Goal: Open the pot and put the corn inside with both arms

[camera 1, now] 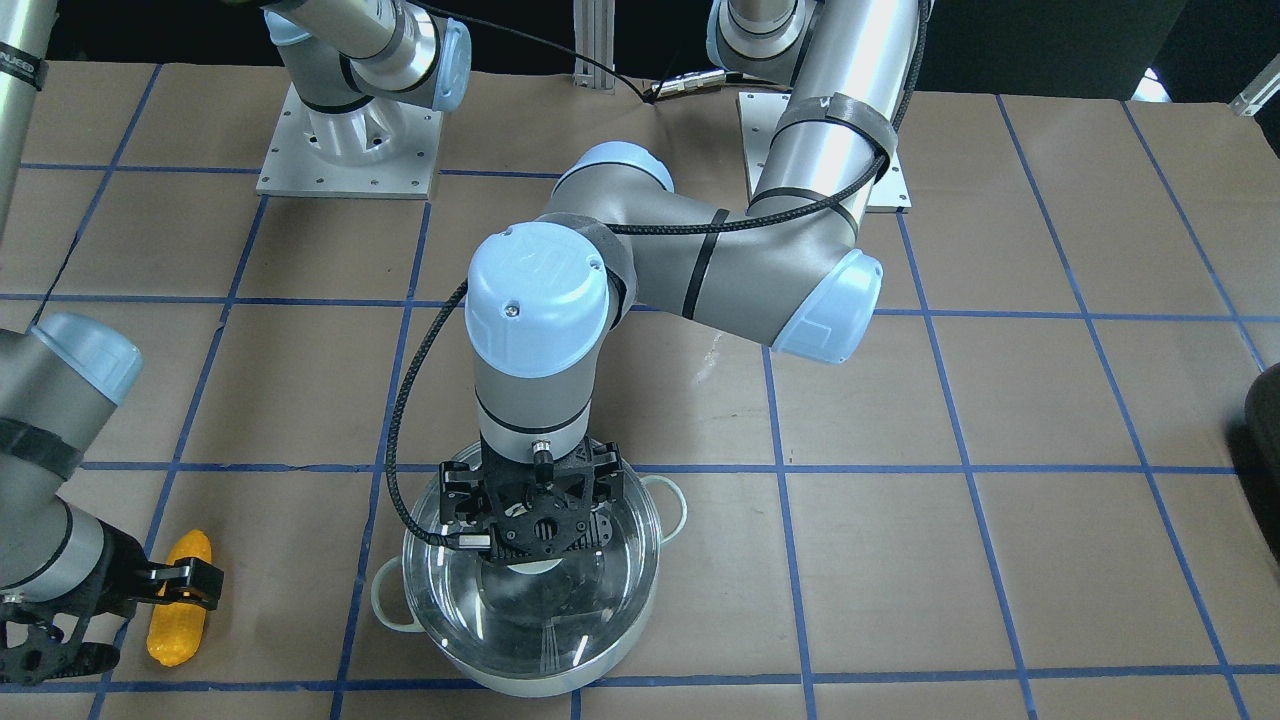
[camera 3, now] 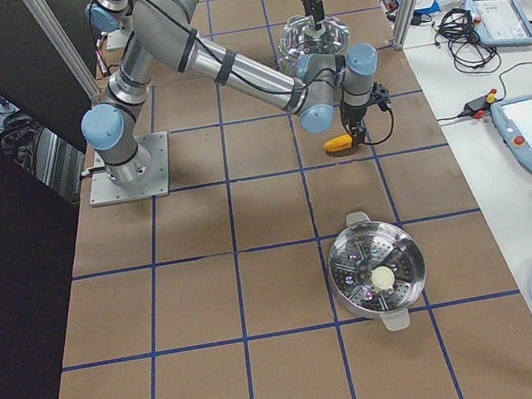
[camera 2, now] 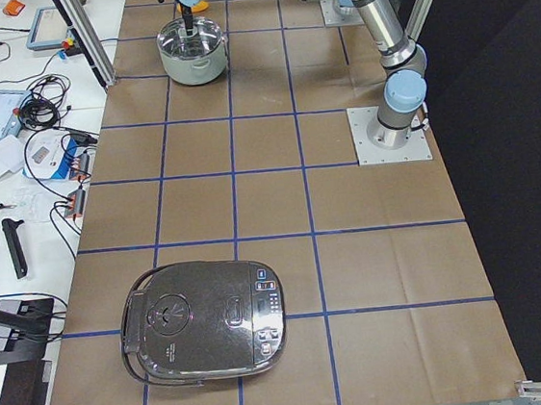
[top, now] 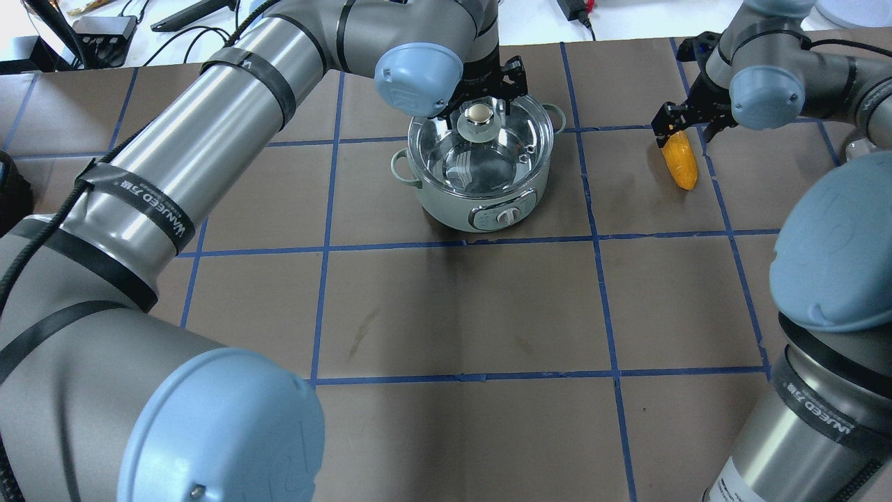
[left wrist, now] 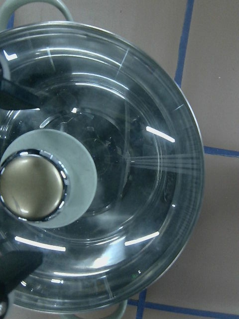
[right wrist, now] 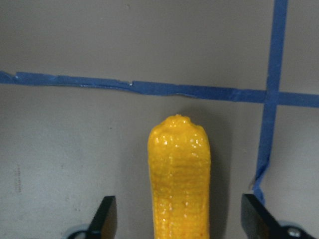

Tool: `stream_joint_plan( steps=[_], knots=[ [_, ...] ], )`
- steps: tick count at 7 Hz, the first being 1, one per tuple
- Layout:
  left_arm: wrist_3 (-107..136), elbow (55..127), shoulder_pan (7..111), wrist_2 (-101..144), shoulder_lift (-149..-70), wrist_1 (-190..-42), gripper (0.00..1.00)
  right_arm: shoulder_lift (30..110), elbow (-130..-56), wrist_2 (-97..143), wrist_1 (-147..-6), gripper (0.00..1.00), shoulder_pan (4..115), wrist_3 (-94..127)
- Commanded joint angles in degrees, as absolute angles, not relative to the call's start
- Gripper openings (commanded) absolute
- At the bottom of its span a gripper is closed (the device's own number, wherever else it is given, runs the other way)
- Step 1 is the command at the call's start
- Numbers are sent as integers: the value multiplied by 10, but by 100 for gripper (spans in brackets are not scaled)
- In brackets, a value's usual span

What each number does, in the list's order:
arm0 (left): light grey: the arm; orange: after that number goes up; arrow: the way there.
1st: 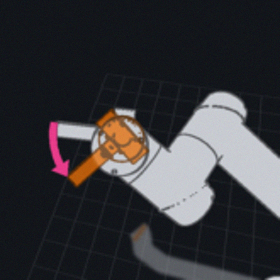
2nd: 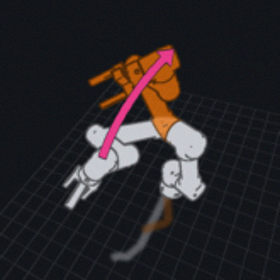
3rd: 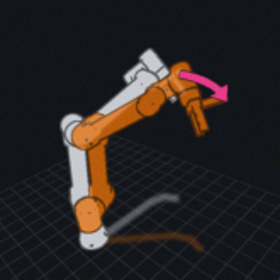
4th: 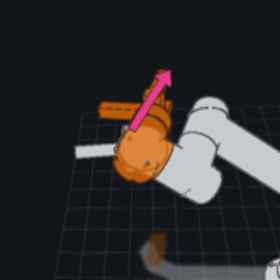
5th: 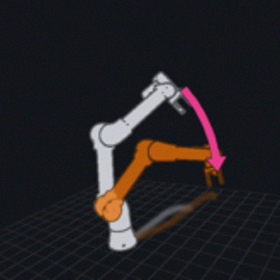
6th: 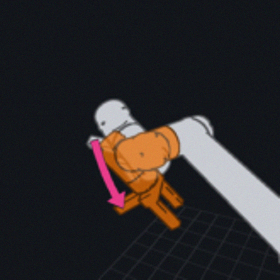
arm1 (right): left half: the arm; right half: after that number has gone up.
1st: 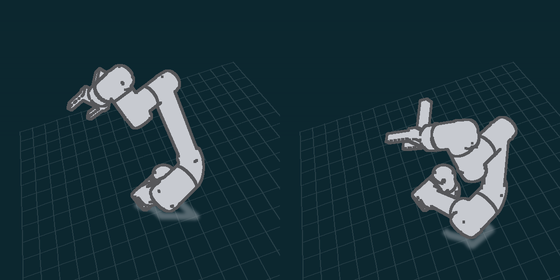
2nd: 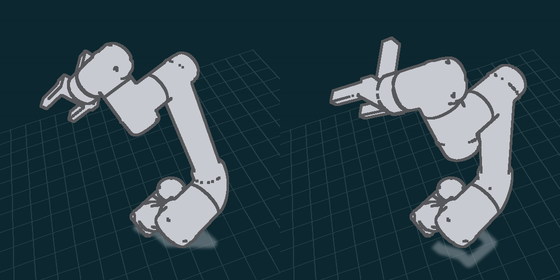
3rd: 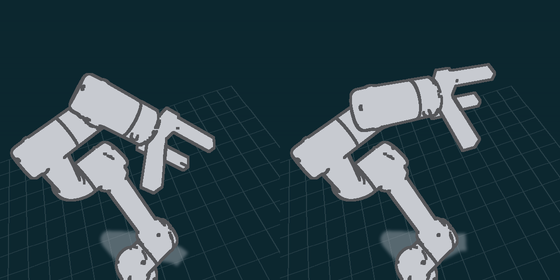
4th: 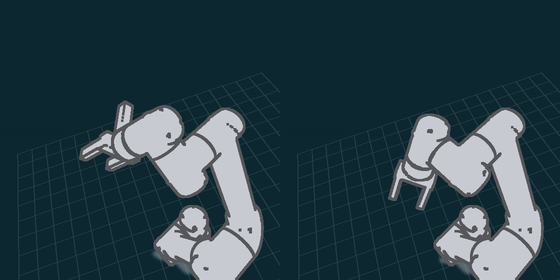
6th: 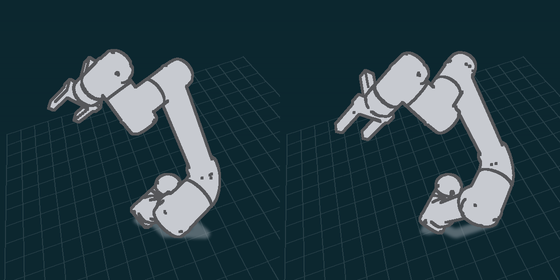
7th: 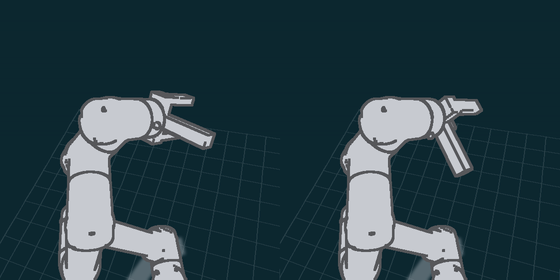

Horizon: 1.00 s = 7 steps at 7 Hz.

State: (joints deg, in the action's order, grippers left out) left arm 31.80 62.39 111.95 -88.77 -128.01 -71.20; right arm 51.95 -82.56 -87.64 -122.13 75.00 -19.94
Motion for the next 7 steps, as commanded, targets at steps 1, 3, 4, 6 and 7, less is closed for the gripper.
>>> stream_joint_plan(
  steps=[1, 3, 4, 6, 7],
  knots=[
    [323, 625, 1125, -888, -1283, -709, 40, 512, -839, -872, -1229, 26, 750, -200],
    [321, 622, 1124, -887, -1279, -708, 23, 519, -828, -878, -1225, 6, 748, -193],
    [316, 621, 1124, -888, -1273, -708, 22, 531, -817, -879, -1207, 6, 744, -182],
    [315, 621, 1122, -888, -1253, -714, 21, 647, -802, -877, -1049, 7, 745, -154],
    [308, 622, 1116, -889, -1231, -724, 21, 683, -798, -875, -1026, 7, 757, -127]
  ],
)
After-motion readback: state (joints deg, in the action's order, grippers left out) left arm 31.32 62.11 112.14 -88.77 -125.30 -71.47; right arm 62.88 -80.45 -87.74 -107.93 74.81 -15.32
